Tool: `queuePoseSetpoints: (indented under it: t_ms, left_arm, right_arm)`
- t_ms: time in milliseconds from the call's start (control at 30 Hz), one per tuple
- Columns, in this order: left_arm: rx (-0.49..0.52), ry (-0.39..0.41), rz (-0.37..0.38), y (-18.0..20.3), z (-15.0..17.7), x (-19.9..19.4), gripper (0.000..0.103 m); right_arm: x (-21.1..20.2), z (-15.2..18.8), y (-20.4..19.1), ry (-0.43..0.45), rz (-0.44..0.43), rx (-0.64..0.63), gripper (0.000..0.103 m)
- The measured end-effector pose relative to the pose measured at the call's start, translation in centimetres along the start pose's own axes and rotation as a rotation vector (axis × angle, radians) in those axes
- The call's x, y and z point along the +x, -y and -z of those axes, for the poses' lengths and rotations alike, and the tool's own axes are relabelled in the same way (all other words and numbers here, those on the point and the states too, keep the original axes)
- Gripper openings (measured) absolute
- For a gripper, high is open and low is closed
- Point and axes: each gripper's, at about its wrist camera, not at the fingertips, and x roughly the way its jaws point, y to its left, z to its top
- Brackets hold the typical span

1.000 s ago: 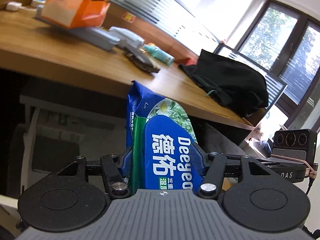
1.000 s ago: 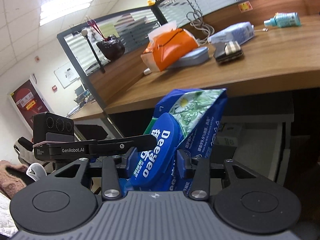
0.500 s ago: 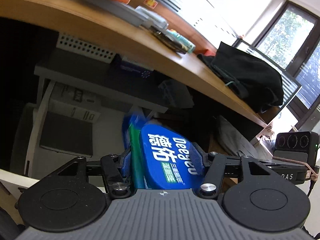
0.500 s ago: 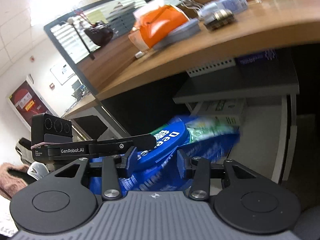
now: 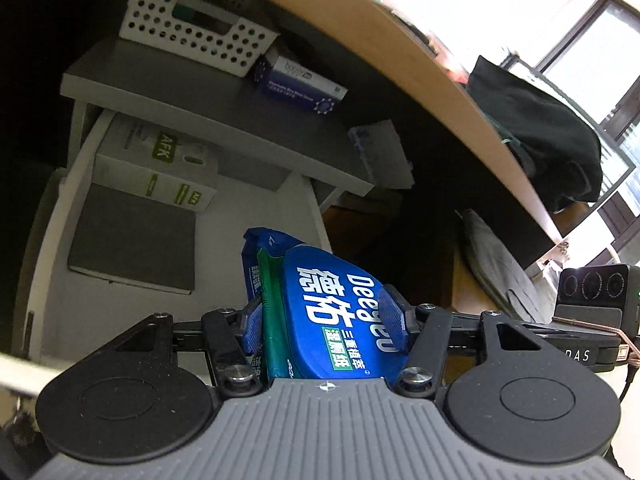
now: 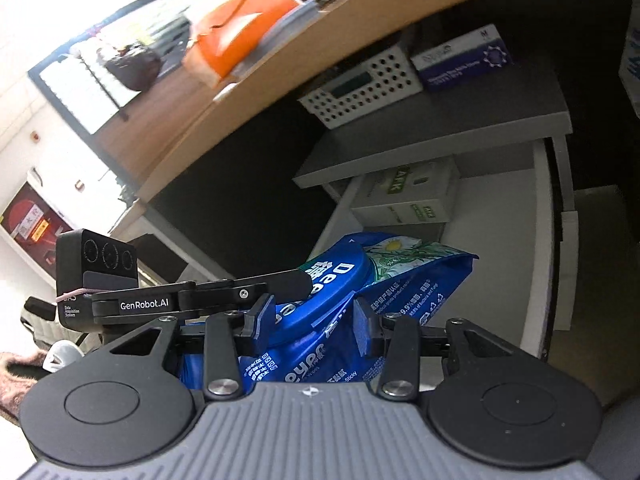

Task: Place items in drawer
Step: 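Carry the wipes pack with the left tool down toward the open drawer, then lower the wipes pack into the drawer beside the white AFK box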

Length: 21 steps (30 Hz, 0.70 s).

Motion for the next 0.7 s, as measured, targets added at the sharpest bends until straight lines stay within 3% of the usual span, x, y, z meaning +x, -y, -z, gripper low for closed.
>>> queuePoseSetpoints:
  t_ms: [700]
  left_arm:
    - [-0.091,-0.102,-0.084,-3.3,-4.6,12.6,0.056]
  right_arm:
    - [6.1,-4.1,11.5,-0.036,0.115,0.101,0.047]
